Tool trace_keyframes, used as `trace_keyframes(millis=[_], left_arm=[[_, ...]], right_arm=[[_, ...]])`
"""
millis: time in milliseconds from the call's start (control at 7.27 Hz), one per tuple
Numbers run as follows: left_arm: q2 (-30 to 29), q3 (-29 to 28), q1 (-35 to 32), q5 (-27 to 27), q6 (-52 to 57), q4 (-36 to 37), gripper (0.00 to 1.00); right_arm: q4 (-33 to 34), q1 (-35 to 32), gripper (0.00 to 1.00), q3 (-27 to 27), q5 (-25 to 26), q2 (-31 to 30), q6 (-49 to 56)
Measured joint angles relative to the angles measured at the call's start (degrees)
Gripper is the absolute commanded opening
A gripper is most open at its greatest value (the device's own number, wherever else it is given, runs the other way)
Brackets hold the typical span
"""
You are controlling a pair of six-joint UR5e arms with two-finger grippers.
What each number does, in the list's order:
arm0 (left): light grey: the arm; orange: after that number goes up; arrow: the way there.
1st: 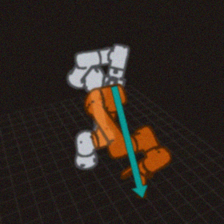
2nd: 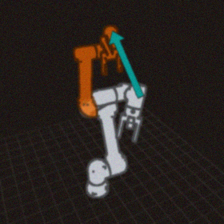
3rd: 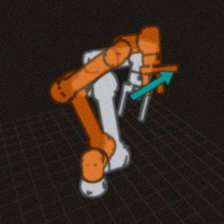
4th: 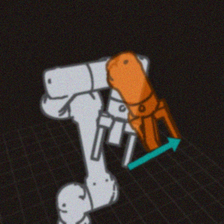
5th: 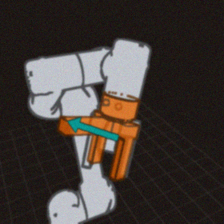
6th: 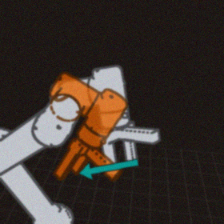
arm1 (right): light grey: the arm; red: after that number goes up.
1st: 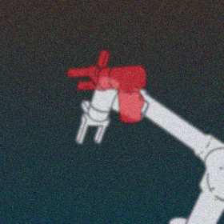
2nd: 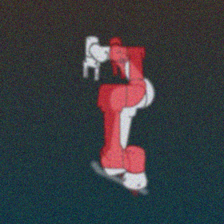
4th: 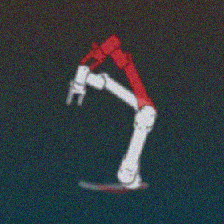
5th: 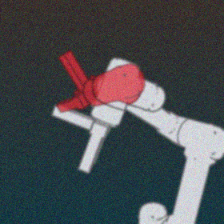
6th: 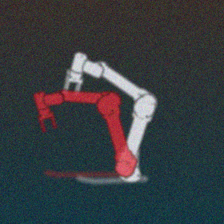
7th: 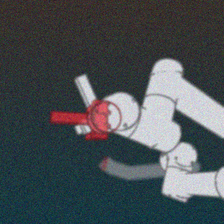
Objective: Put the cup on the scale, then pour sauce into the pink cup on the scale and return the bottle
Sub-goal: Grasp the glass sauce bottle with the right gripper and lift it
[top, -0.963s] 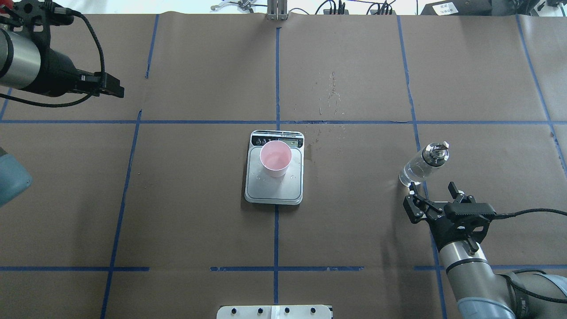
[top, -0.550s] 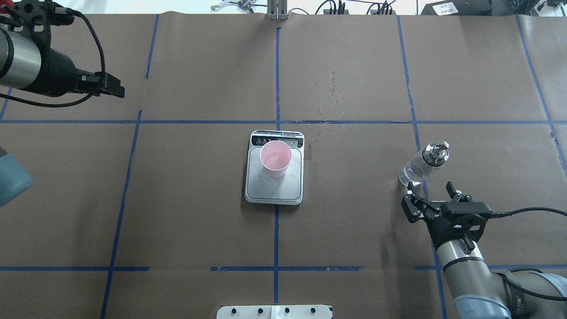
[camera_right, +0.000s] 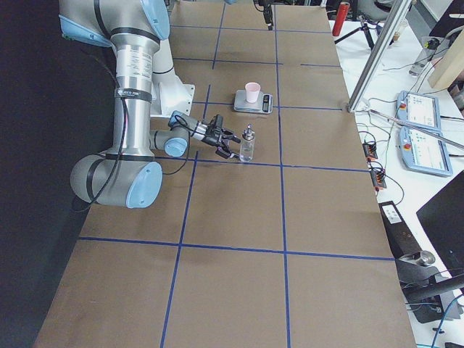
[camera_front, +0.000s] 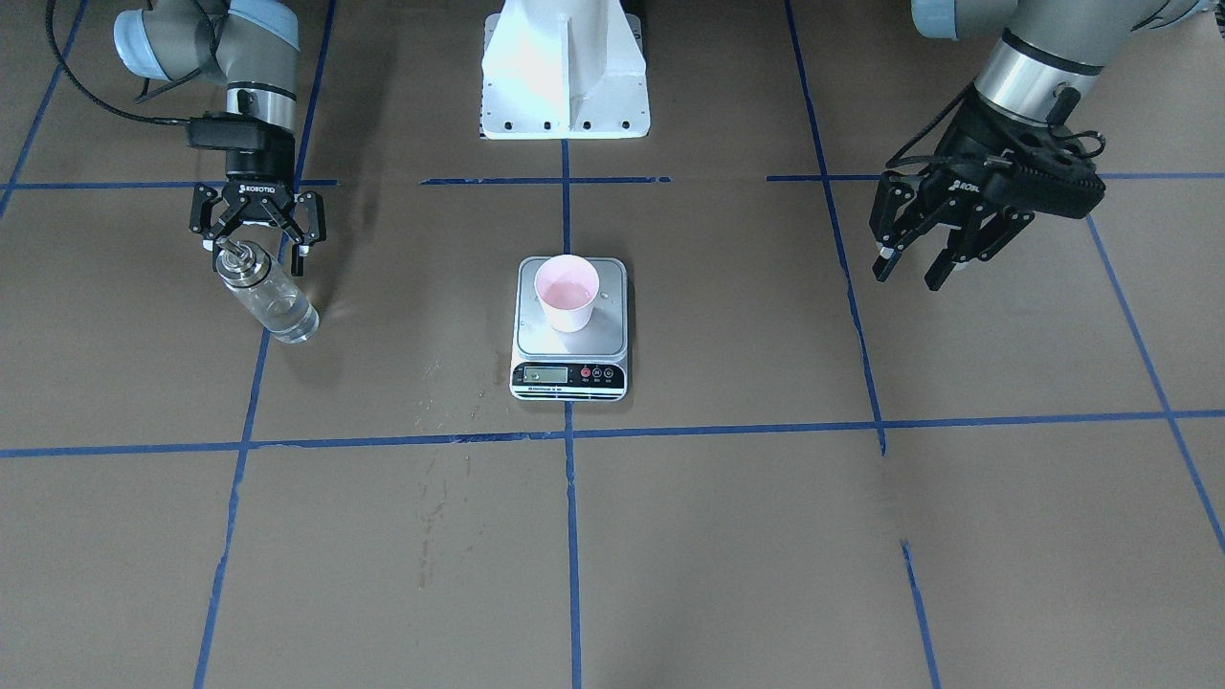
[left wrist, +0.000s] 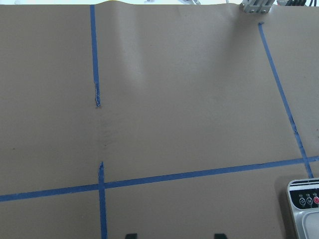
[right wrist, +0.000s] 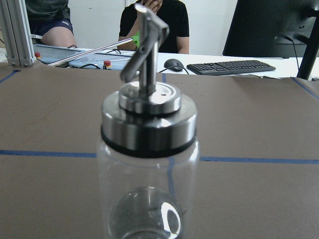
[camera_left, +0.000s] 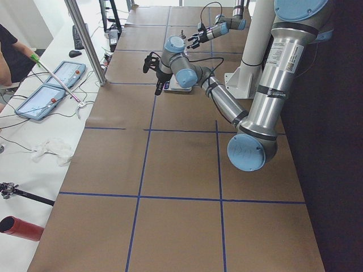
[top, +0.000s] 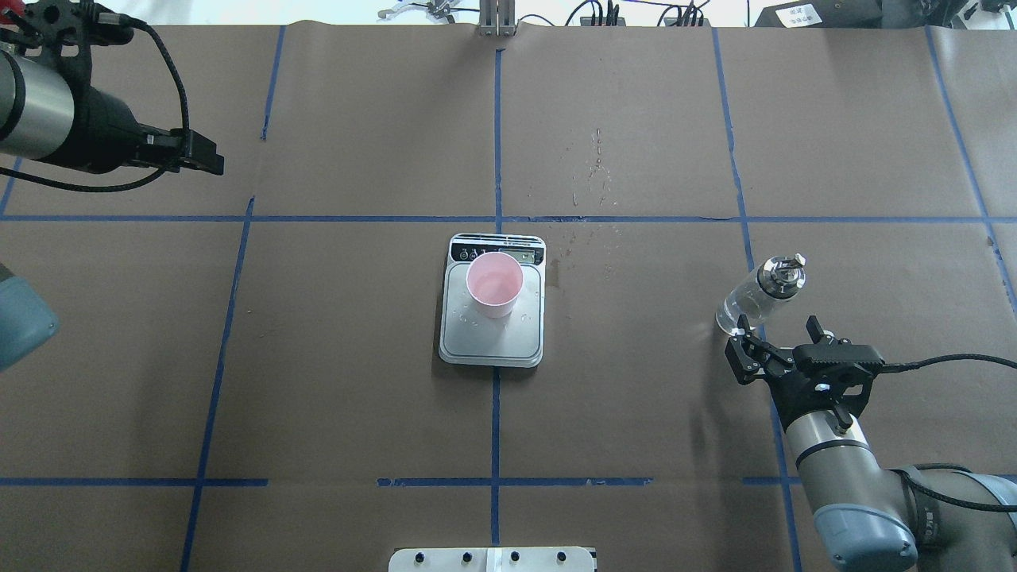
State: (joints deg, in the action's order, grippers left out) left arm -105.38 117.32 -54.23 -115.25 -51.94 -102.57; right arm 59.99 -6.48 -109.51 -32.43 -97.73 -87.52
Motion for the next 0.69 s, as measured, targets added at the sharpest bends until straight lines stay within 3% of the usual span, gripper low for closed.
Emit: trace_keyframes(millis=[688], left_arm=[[0.0, 0.1, 0.0, 0.0, 0.0, 0.0, 0.61]], right_arm=[[0.0, -1.8, 1.00, 1.5, -1.5, 2.4, 1.2]])
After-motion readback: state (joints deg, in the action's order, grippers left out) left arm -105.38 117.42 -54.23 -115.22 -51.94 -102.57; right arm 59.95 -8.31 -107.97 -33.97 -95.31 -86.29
